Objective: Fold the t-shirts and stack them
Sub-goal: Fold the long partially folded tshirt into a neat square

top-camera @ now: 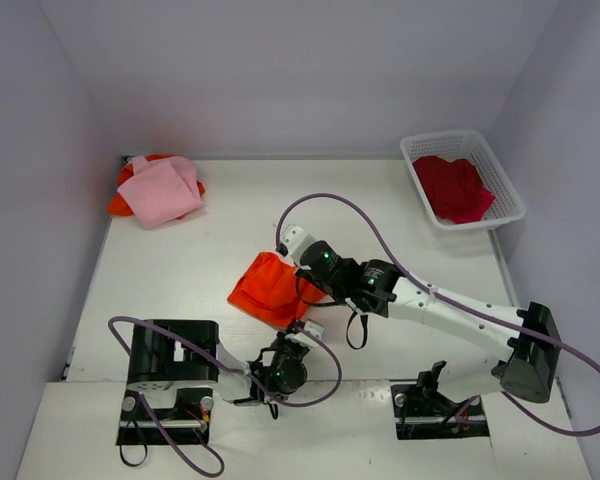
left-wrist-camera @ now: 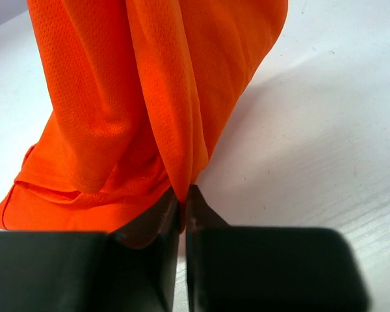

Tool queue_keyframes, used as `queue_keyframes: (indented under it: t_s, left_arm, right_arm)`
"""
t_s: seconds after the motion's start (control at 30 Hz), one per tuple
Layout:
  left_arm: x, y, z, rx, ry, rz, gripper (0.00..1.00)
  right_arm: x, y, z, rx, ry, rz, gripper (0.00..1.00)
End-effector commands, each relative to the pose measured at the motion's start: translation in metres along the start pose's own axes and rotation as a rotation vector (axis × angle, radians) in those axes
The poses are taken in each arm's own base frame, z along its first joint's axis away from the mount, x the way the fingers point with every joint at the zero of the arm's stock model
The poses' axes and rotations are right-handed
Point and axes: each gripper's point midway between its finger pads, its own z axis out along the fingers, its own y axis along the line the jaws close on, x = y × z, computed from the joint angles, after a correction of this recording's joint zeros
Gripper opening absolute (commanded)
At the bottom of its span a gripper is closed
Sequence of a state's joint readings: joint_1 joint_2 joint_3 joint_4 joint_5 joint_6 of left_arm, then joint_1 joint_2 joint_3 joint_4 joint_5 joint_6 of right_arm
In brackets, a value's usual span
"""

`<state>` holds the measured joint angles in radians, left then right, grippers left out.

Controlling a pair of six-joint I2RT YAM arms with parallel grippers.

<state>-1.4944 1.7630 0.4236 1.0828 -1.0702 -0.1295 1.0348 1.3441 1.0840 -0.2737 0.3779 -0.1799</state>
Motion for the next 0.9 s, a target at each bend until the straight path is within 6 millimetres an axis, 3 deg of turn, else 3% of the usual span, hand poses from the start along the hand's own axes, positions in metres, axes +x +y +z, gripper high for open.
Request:
queue_keyframes:
  t_s: [0.0, 0.3, 0.67, 0.87]
  left_arm:
    - [-0.024, -0.008, 0.003, -0.001, -0.045, -0.096, 0.0]
    - [-0.028, -0.038, 0.0, 0.03, -0.052, -0.101, 0.0]
    - [-0.024, -0.072, 0.0, 0.078, -0.05, -0.156, 0.0]
    - [-0.022, -0.078, 0.002, 0.087, -0.05, -0.153, 0.0]
  right_arm:
    - [-0.015, -0.016, -0.013, 0.041, -0.06, 0.04, 0.0]
    - [-0.02, -0.015, -0.009, 0.04, -0.054, 0.031, 0.0]
    - [-0.024, 0.005, 0.009, -0.023, -0.03, 0.03, 0.0]
    - [-0.03, 0.018, 0.018, -0.063, -0.028, 0.033, 0.0]
